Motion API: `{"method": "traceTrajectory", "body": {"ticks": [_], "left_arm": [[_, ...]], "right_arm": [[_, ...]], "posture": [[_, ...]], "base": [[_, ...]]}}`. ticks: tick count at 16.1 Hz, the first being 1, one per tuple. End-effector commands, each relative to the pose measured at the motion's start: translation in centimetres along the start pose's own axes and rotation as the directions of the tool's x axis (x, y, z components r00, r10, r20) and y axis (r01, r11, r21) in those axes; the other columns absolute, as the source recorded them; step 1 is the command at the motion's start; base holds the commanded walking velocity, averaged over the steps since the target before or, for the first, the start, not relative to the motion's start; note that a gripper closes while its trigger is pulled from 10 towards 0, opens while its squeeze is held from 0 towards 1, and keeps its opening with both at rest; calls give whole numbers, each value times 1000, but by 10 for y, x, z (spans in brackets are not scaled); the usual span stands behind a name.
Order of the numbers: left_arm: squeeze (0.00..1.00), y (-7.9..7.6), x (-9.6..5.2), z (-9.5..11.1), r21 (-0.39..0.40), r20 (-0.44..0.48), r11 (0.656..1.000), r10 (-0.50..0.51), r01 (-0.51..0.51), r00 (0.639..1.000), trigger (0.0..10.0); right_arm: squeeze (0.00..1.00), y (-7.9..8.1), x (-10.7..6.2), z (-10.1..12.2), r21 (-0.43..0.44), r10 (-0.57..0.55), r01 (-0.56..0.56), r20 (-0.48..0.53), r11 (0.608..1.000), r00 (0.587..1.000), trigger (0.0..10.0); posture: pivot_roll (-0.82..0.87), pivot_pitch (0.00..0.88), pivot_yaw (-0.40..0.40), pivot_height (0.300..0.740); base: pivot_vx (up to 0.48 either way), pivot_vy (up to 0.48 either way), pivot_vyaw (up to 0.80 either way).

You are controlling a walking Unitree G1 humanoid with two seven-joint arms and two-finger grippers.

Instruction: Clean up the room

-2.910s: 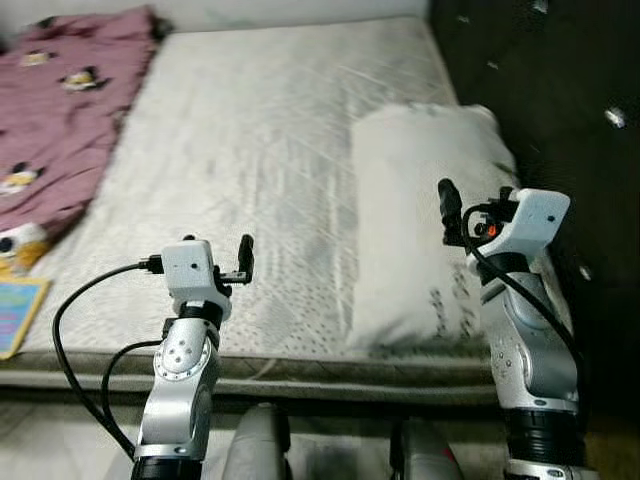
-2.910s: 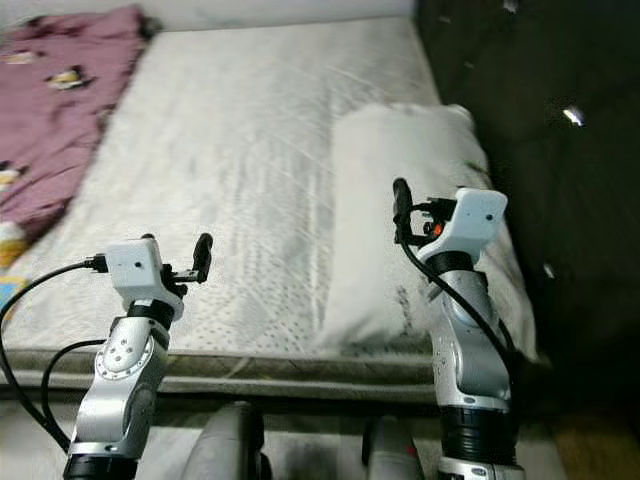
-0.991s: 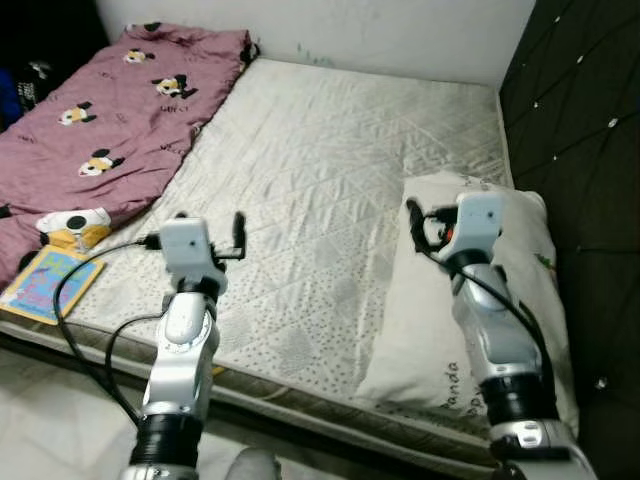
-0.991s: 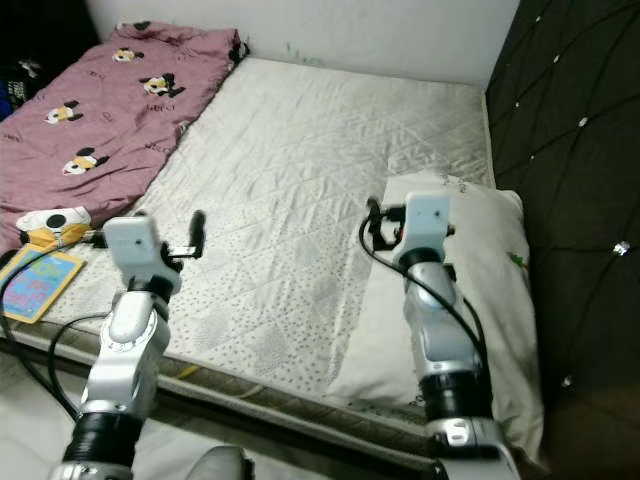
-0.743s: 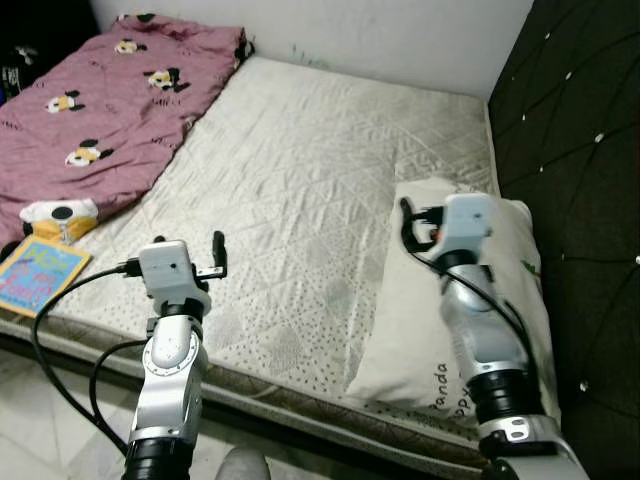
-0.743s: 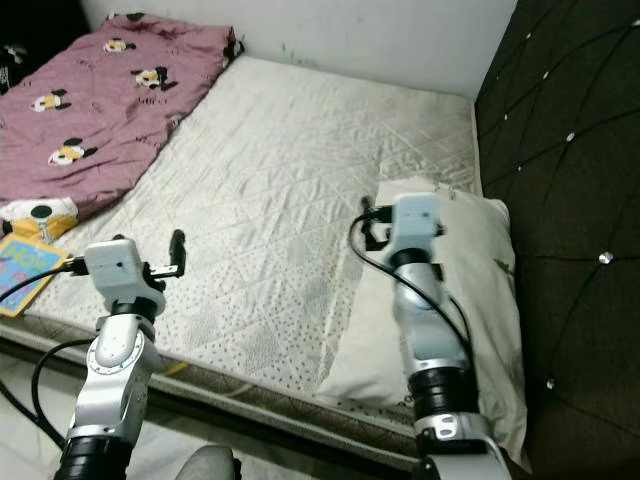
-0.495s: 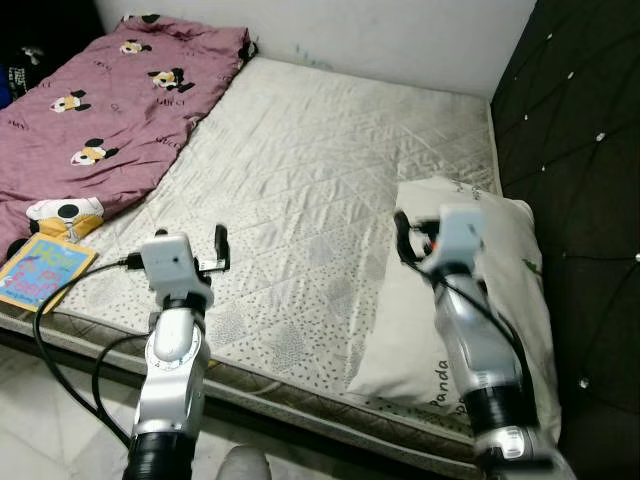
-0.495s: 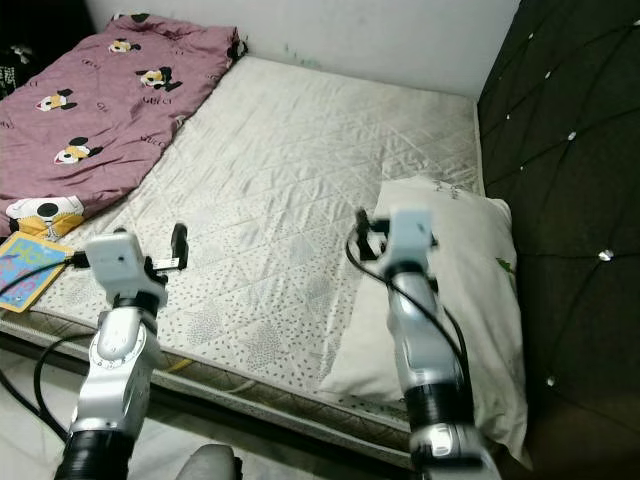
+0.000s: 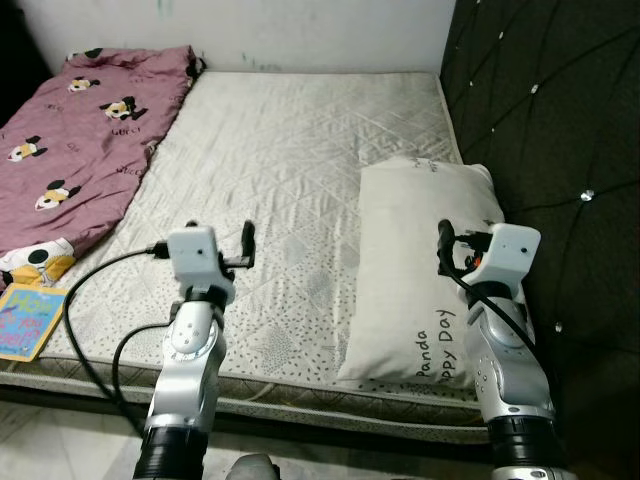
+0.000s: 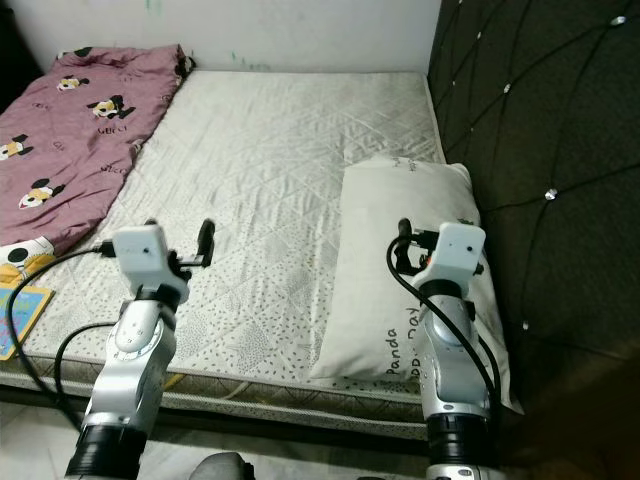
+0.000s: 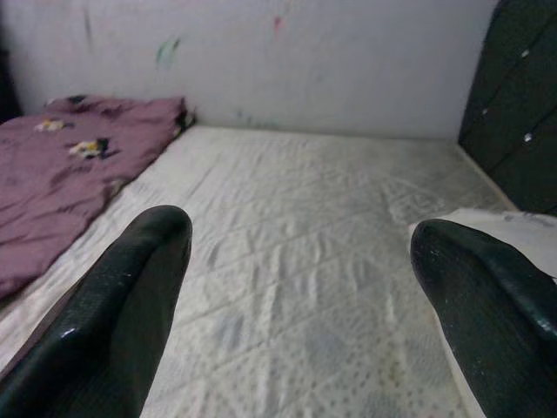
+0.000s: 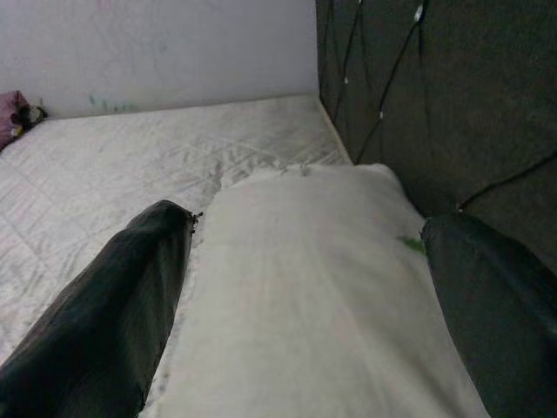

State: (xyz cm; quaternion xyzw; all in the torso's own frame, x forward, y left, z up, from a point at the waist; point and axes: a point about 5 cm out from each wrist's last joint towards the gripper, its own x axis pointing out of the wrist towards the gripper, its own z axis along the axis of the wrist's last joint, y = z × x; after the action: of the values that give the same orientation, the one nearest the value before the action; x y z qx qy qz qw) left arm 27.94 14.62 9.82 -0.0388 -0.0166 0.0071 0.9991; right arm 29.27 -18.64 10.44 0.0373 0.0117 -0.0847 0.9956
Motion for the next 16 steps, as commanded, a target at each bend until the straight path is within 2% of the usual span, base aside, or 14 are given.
{"method": "traceTrajectory", "body": {"ticks": [1,3,5,6,7,10,13,16], "left_arm": [[0,5,-4,-1,1,-14,1000,11,-11,1000,10000],[0,4,-6,-4,-3,-25,1000,7,-7,1000,10000],[0,4,-7,-3,-5,-25,1000,5,-6,1000,10000],[0,4,-6,-1,-7,-21,1000,6,-6,1000,10000],[0,3,-6,0,-9,-18,1000,1,-1,1000,10000],[0,2,-5,5,-8,-12,1000,-12,12,1000,10000],[0,4,-5,5,-6,-13,1000,-5,5,1000,10000],[0,5,-6,4,-6,-18,1000,-1,1,1000,10000]], "right_arm": [[0,3,-1,4,15,-1,1,0,1000,1000,10000],[0,3,-1,-1,-33,-23,23,-14,999,1000,10000],[0,9,-3,-1,-41,32,-32,5,999,999,10000],[0,7,-3,-3,-68,6,-7,-4,998,1000,10000],[0,6,-3,-6,-55,7,-9,-37,998,999,10000],[0,5,-5,-5,2,31,-31,-49,1000,998,10000],[0,5,-4,-4,3,49,-49,-47,999,998,10000],[0,5,-3,-2,-4,62,-62,-46,998,997,10000]], "posture": [[-47,0,93,740],[-43,0,90,740],[-40,0,86,740],[-41,0,84,740],[-39,0,82,740],[-38,11,78,740],[-34,16,69,740],[-34,17,63,740]], "base": [[0,0,0],[0,0,0],[0,0,0],[0,0,0],[0,240,0],[0,245,-179],[0,285,-800],[0,333,0]]}}
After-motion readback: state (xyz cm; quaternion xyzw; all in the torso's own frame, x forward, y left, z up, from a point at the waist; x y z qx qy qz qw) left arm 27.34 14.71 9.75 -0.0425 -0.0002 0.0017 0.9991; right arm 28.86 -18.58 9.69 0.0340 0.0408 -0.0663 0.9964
